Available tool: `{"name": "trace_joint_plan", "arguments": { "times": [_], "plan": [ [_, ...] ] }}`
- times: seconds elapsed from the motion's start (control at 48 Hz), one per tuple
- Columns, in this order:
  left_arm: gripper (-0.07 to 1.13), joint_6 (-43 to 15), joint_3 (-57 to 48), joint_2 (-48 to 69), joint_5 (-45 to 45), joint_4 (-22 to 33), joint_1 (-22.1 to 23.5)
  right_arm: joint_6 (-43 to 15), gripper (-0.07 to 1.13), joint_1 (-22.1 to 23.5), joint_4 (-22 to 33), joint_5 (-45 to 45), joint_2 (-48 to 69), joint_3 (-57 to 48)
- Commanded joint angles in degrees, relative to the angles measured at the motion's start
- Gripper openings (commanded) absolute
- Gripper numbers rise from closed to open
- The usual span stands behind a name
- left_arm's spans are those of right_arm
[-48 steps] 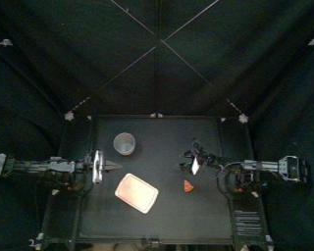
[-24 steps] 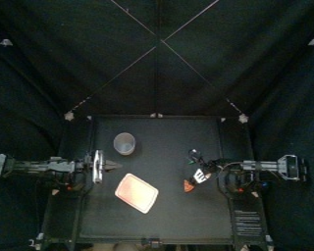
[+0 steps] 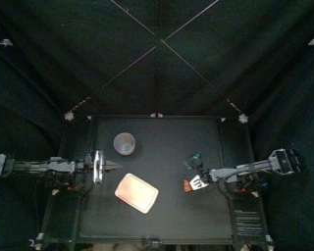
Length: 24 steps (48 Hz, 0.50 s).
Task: Pick the pie then place it on the pink plate
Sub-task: Pick the pie
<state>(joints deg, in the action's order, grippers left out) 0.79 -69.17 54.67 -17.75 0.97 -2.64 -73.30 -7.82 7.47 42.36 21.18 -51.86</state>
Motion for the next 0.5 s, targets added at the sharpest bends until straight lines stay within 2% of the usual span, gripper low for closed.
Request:
{"name": "trace_joint_plan", "arguments": {
  "times": [0.021, 0.5],
  "plan": [
    [0.03, 0.0, 0.7, -0.2, -0.5, 0.0, -0.1, -4.4, 1.00, -1.7, 4.5, -0.4, -3.4, 2.3],
    [0.03, 0.0, -0.4, -0.3, -0.5, 0.1, -0.1, -4.6, 1.00, -1.6, 4.6, -5.9, -13.1, 4.3]
  ]
}}
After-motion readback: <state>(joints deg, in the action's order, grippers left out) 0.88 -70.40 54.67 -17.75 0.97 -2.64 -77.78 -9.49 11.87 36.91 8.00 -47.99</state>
